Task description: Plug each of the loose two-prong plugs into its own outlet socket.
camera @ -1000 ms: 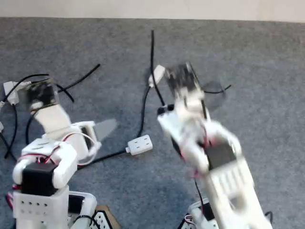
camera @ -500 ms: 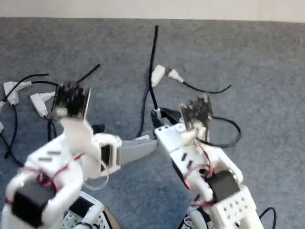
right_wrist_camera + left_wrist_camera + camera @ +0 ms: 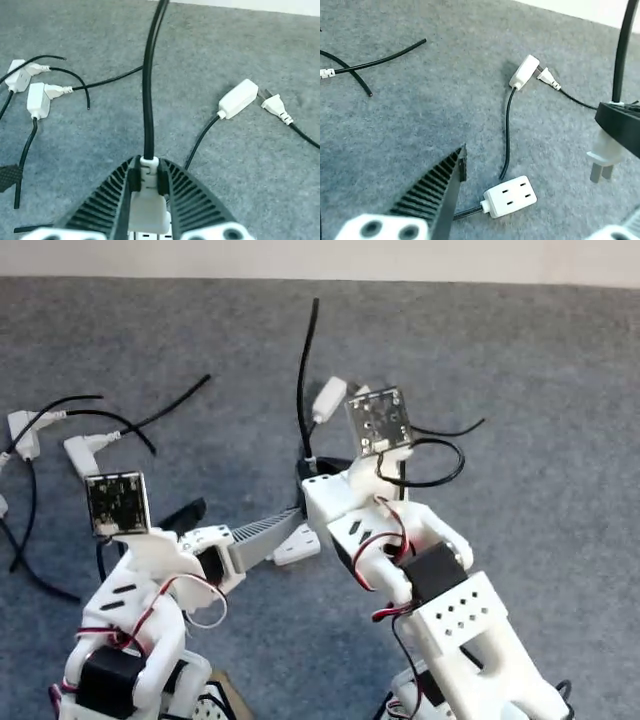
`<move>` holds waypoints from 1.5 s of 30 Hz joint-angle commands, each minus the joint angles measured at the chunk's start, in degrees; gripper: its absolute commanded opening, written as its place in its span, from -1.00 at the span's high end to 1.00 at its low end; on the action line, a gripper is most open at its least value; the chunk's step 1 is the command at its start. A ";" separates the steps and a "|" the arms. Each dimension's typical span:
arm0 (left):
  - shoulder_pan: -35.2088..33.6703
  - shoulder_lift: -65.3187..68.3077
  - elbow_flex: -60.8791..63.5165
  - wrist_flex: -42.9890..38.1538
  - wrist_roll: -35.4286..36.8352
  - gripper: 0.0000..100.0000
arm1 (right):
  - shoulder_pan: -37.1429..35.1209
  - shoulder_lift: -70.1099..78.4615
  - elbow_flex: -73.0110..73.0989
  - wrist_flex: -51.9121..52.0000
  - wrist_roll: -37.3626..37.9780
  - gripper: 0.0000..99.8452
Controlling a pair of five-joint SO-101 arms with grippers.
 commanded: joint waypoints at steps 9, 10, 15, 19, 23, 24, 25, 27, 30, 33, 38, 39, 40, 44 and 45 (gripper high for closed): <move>0.13 -3.12 4.79 -0.18 0.09 0.00 | -3.56 1.27 -9.80 5.49 -0.88 0.99; 0.13 -3.12 4.79 -0.18 0.09 0.00 | -3.56 2.07 -10.24 5.58 -0.97 0.99; -0.04 -2.59 4.88 -0.26 0.00 0.05 | -3.65 4.97 -10.24 5.85 -0.97 0.99; -4.97 -2.51 6.90 -4.13 -0.09 0.05 | -3.74 4.88 -11.30 11.03 -0.70 0.99; -7.08 -2.51 9.45 -5.98 -1.49 0.05 | -3.47 4.97 -16.84 19.03 1.23 0.99; -7.08 -2.51 9.54 -5.98 -1.49 0.05 | -3.38 4.97 -18.42 21.23 2.11 0.99; -7.16 -2.51 9.45 -5.98 -1.49 0.05 | -3.30 5.05 -19.56 22.81 2.64 0.99; -7.16 -2.51 9.36 -5.98 -1.49 0.05 | -2.86 5.49 -21.41 24.84 3.08 0.99; -7.34 -2.51 8.84 -5.71 -1.41 0.05 | -1.54 5.67 -20.88 26.07 5.54 0.99; -9.27 -2.51 8.31 -5.89 -1.32 0.05 | -1.36 5.32 -18.51 27.12 7.65 0.99; -9.54 -2.51 8.31 -5.89 -1.32 0.05 | -1.36 5.41 -14.73 27.65 11.08 0.99; -9.54 -2.51 8.31 -5.89 -1.32 0.05 | -1.36 5.49 -13.85 27.65 11.69 0.99; -9.54 -2.51 8.22 -5.89 -1.32 0.05 | -1.36 5.49 -13.05 27.65 12.22 0.99; -9.54 -2.51 8.22 -5.98 -1.32 0.05 | -1.36 5.49 -10.86 27.65 13.54 0.99; -9.54 -2.51 8.22 -5.98 -1.32 0.05 | -1.36 5.41 -10.68 27.65 13.36 0.99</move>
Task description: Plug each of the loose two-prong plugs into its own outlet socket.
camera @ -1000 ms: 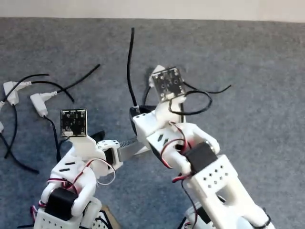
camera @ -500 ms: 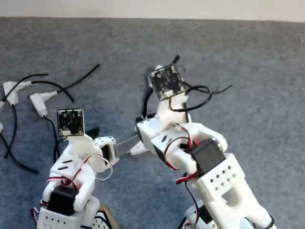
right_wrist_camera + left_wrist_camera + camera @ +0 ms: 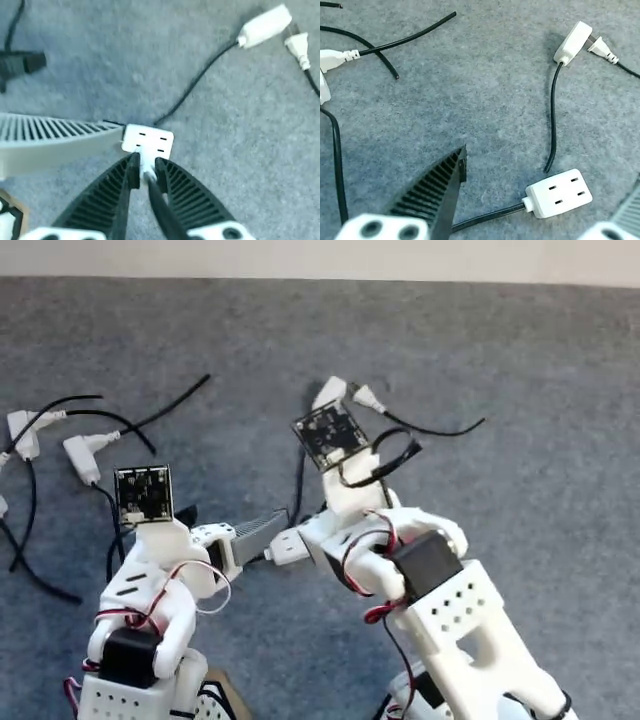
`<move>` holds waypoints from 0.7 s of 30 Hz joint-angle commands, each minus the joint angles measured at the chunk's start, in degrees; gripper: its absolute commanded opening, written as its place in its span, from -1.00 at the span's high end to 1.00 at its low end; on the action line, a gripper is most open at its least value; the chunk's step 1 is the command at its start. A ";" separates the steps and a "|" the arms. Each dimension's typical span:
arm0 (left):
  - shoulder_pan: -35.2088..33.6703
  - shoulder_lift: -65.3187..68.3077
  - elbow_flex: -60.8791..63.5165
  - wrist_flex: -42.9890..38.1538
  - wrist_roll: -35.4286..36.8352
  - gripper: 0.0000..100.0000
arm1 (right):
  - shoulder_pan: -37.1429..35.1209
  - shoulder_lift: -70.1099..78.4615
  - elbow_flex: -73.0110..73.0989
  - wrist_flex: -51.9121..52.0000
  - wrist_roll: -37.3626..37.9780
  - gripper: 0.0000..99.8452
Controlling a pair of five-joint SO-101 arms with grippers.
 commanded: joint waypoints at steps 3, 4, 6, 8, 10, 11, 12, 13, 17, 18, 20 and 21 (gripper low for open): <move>-0.48 0.04 -1.45 -0.88 -0.35 0.05 | 0.75 -0.22 -0.48 0.48 0.79 0.99; -0.40 0.04 -1.45 -0.79 -0.35 0.05 | 1.36 -0.13 -0.75 -0.04 0.53 0.99; -0.31 0.04 -1.45 -0.79 -0.35 0.05 | 3.03 -0.04 -1.98 -2.07 0.53 0.99; -0.22 0.04 -1.10 -0.79 -0.35 0.05 | 5.23 -0.04 -2.68 -3.56 -1.41 0.99; -0.22 0.04 -0.92 -0.97 -0.35 0.05 | 6.29 -0.04 -2.86 -4.88 -3.52 0.99; -0.31 0.04 -0.92 -0.97 -0.35 0.05 | 6.37 -0.04 -2.77 -5.67 -4.66 0.99; -0.40 0.04 -0.84 -1.05 -0.35 0.05 | 6.37 -0.04 -2.59 -6.37 -6.42 0.99; -0.48 0.04 -0.57 -1.05 -0.35 0.05 | 6.37 0.04 -1.36 -7.25 -8.70 0.99; -3.91 -0.57 2.07 -1.05 -0.26 0.05 | 6.29 -0.04 5.67 -15.69 -15.91 0.99; -5.85 -0.57 2.42 -1.14 -0.18 0.05 | 6.29 -0.04 7.16 -17.01 -16.26 0.99; -8.84 -0.57 3.65 -1.23 1.85 0.05 | 6.20 -0.04 8.75 -17.98 -16.26 0.99; -9.45 -0.57 4.44 -2.11 2.11 0.05 | 6.11 -0.04 9.19 -18.59 -16.26 0.99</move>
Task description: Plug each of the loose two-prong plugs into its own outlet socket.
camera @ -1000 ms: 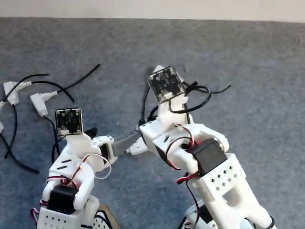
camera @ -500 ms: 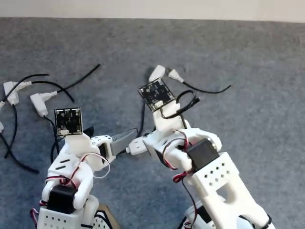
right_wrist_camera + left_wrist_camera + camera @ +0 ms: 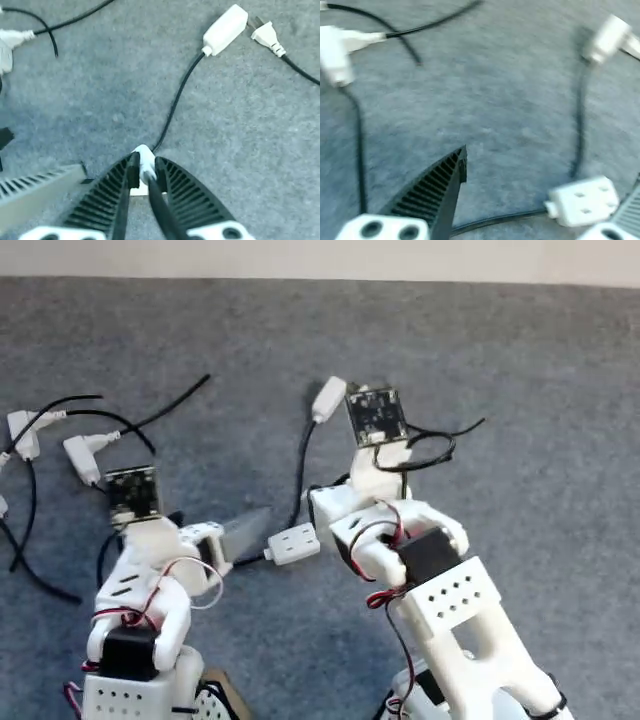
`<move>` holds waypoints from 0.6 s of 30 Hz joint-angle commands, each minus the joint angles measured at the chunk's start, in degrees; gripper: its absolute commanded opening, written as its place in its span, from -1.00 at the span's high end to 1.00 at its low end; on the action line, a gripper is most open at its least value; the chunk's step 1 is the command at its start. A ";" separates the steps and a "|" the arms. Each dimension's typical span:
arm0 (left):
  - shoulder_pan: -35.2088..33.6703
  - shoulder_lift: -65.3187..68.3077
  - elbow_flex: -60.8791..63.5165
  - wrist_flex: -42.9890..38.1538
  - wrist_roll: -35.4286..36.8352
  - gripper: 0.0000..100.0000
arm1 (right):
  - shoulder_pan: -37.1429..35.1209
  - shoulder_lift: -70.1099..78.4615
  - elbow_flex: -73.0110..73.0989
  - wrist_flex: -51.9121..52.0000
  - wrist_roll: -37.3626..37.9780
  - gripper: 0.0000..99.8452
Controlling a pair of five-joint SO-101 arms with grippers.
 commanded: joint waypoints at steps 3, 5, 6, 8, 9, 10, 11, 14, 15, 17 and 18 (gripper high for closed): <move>-2.77 -0.40 2.51 -4.66 1.14 0.05 | -0.04 1.01 0.66 -3.47 -0.70 0.99; -2.77 -0.40 2.59 -4.57 1.14 0.05 | -0.13 4.00 0.40 -3.38 -0.70 0.99; -2.68 -0.40 2.68 -4.57 1.14 0.05 | -0.13 5.67 0.31 -3.47 -0.70 0.99; -1.36 -0.31 2.86 -4.57 1.14 0.05 | -0.22 7.87 -1.54 -3.12 -0.70 0.99; -0.13 -0.13 2.95 -4.57 0.70 0.05 | -0.31 8.31 -2.95 -2.68 -0.70 0.99; 1.36 0.13 3.21 -4.57 -0.70 0.05 | -0.31 8.48 -4.62 -1.45 -0.70 0.99; 2.86 0.13 3.38 -4.57 -1.93 0.05 | -0.57 8.40 -6.90 0.31 -0.70 0.99; 6.90 0.22 3.30 -4.57 -2.73 0.05 | -3.03 9.01 -16.84 8.75 0.88 0.99; 7.87 0.22 3.21 -4.48 -2.73 0.05 | -4.18 9.36 -19.91 11.38 1.58 0.99; 8.84 0.22 3.21 -4.48 -2.81 0.05 | -5.67 10.59 -25.19 15.25 2.02 0.99; 8.84 0.22 3.12 -4.48 -2.81 0.05 | -6.11 11.56 -26.59 16.40 2.11 0.99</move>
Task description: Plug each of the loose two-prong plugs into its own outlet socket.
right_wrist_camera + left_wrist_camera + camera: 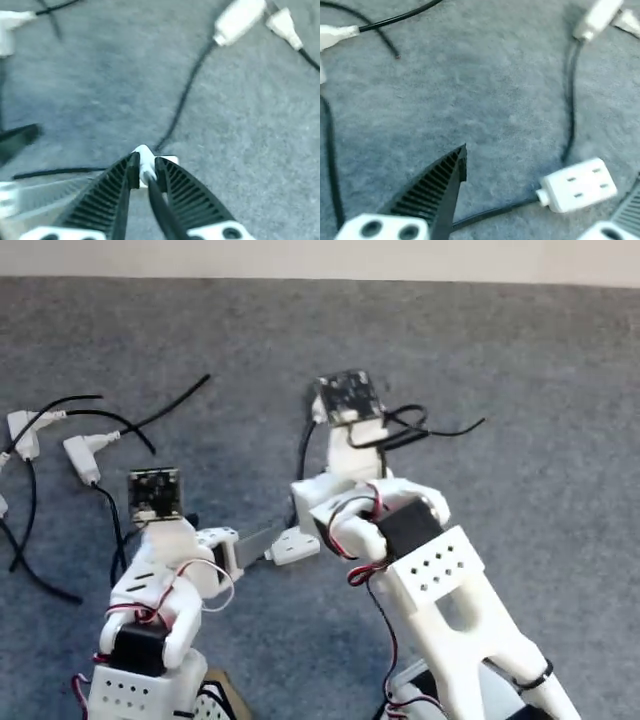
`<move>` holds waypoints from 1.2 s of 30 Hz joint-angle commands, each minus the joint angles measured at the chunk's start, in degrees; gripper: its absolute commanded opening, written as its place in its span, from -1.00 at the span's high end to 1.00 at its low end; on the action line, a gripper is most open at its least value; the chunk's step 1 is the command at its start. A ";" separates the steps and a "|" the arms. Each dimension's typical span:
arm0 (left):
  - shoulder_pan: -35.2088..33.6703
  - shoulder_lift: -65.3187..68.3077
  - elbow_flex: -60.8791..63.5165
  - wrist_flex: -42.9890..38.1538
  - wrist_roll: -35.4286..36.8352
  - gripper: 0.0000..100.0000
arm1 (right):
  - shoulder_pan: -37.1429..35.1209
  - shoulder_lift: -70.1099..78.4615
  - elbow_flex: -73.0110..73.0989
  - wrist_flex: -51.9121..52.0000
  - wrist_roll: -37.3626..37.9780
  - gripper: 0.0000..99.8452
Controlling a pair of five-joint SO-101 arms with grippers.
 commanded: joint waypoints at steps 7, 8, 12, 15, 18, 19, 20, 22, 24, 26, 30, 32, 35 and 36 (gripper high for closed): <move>0.92 0.13 -0.75 -1.32 -0.44 0.05 | -4.35 7.78 -8.66 5.23 1.14 0.99; 0.92 0.13 -0.92 -1.32 -0.44 0.05 | -4.79 7.78 -8.57 5.23 1.14 0.99; 0.92 0.13 -0.75 -1.32 -0.44 0.05 | -5.14 7.78 -8.66 5.85 1.32 0.99; -0.75 0.13 -0.75 -2.11 -0.44 0.05 | -5.23 7.78 -8.66 7.52 3.52 0.99; -2.24 0.13 -0.31 -3.87 -0.35 0.05 | -5.23 7.78 -8.57 9.54 5.45 0.99; -2.24 0.13 -0.31 -3.87 -0.35 0.05 | -5.23 7.78 -8.57 10.07 6.07 0.99; -2.24 0.13 -0.31 -3.87 -0.35 0.05 | -5.23 7.78 -8.57 10.24 6.42 0.99; -2.24 0.13 -0.40 -3.87 -0.35 0.05 | -5.14 7.87 -8.57 11.21 7.38 0.99; -2.33 0.13 -0.48 -3.87 -0.26 0.05 | -5.14 8.04 -8.31 11.47 8.26 0.99; -2.33 0.13 -0.40 -3.87 -0.26 0.05 | -5.05 7.87 -7.16 11.74 8.44 0.99; -2.33 0.13 -0.48 -3.87 -0.18 0.05 | -5.14 7.87 -5.49 11.74 10.11 0.99; -2.33 0.13 -0.48 -3.87 -0.18 0.05 | -5.14 7.87 -5.23 12.00 10.99 0.99; -2.42 0.13 -0.57 -3.87 -0.18 0.05 | -5.14 7.87 -4.00 12.09 13.80 0.99; -2.42 0.13 -0.57 -3.87 -0.18 0.05 | -4.97 8.04 -3.38 12.09 14.42 0.99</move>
